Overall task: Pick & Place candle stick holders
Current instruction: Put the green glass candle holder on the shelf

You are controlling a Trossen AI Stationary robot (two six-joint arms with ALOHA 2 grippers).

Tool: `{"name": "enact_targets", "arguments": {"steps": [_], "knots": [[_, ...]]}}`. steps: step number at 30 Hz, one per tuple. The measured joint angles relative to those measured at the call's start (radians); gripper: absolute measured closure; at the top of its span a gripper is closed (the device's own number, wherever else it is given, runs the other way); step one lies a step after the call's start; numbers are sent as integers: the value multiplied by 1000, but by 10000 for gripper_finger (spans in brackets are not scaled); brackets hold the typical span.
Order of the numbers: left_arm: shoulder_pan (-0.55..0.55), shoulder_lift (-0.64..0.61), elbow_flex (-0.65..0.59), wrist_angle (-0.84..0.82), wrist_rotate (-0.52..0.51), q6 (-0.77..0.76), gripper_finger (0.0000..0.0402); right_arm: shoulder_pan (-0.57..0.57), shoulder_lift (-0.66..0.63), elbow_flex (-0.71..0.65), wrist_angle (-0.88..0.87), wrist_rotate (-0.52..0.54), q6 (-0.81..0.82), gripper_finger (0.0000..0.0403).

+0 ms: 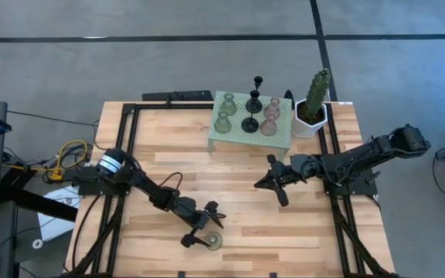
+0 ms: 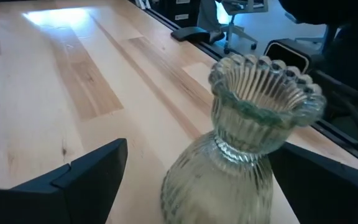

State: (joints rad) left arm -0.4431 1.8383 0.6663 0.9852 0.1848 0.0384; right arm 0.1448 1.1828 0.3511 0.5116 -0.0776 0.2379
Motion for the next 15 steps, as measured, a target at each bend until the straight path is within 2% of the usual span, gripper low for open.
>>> {"name": "enact_targets", "arguments": {"steps": [8, 15], "knots": [[0, 11, 30, 3, 0, -1, 35, 0, 0, 0, -6, 0, 0, 403], [0, 0, 31, 3, 0, -50, 87, 0, 0, 0, -7, 0, 0, 403]]}}
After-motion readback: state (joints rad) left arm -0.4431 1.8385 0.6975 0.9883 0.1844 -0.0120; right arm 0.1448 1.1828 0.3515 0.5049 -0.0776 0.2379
